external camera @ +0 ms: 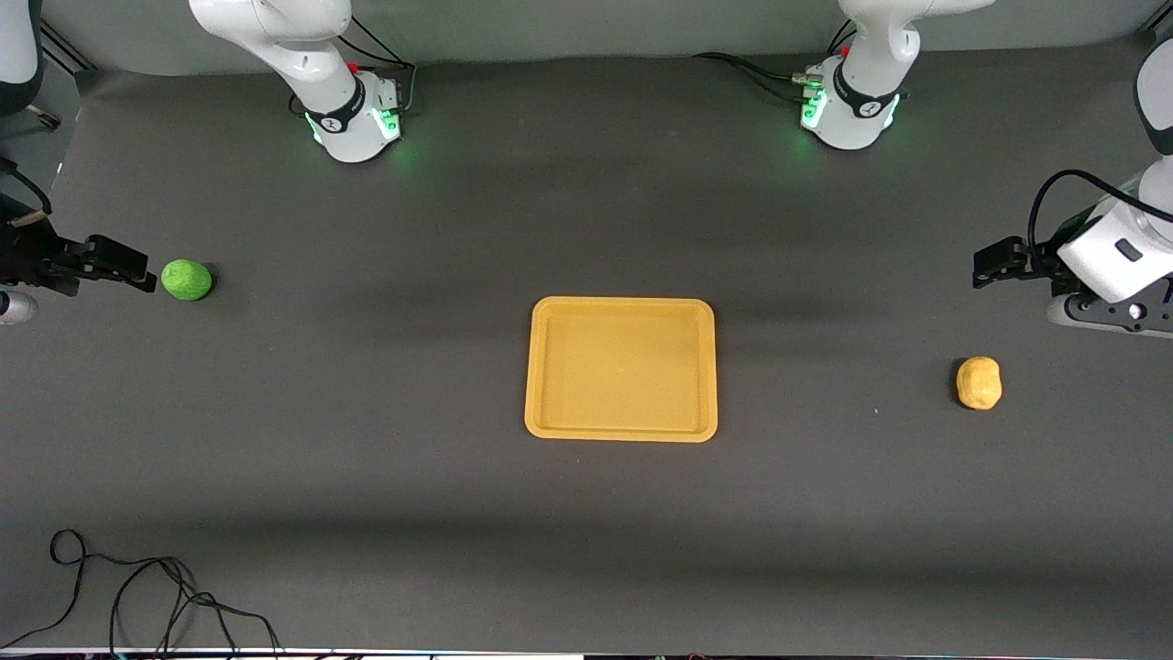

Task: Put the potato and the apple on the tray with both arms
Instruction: 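Lower the left gripper toward the yellow potato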

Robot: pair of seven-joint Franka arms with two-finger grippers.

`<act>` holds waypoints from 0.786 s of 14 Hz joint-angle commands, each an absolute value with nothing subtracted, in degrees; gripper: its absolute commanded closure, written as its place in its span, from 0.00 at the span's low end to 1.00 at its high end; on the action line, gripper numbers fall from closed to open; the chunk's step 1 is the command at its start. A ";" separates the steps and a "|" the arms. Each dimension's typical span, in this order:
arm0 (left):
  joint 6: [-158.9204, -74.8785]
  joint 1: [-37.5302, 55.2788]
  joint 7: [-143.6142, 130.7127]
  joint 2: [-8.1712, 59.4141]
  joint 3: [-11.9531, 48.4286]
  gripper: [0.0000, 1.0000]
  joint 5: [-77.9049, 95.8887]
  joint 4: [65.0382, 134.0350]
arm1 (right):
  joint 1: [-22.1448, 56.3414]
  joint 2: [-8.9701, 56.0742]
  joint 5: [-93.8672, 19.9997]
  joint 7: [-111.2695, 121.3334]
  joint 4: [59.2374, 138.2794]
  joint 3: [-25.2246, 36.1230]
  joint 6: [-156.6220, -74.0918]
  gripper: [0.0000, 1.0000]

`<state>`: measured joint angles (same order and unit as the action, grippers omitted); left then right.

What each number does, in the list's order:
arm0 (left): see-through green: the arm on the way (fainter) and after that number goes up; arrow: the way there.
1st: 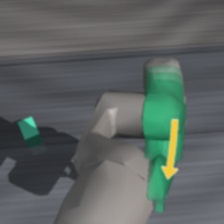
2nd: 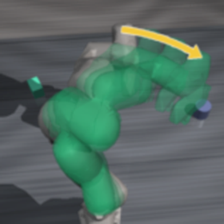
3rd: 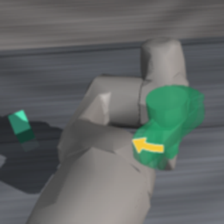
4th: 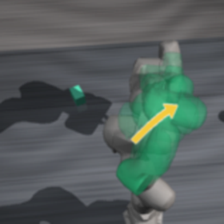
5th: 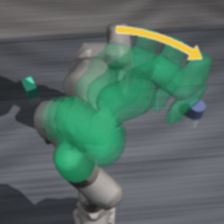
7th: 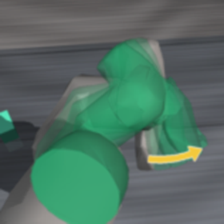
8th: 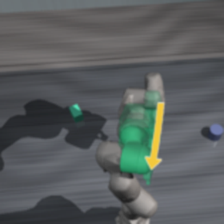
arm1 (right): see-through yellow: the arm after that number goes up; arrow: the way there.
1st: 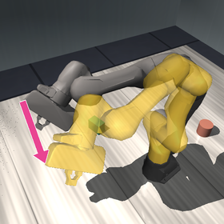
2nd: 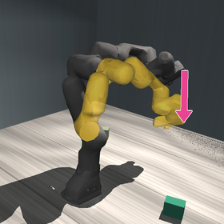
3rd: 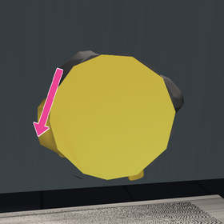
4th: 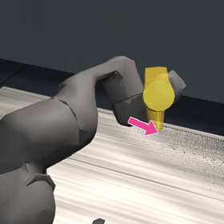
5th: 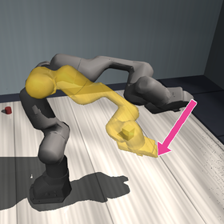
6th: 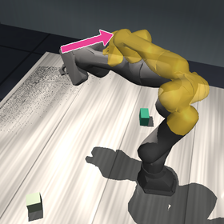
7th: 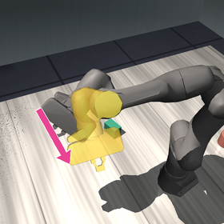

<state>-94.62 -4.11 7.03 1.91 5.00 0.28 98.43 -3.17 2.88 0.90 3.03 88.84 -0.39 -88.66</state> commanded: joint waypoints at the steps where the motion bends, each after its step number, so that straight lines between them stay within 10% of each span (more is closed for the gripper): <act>1: -93.69 -4.31 7.38 2.29 4.92 0.00 0.62 97.38 | -2.02 2.81 1.14 1.84 88.07 0.44 -87.71 0.00; 11: -104.63 -6.15 12.04 9.65 4.57 0.00 0.79 103.60 | -2.11 3.16 0.44 1.76 88.15 0.61 -87.71 0.00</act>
<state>-98.66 -5.74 10.47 7.05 4.50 0.28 100.41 -3.14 3.07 0.88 2.98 88.87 -0.31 -88.66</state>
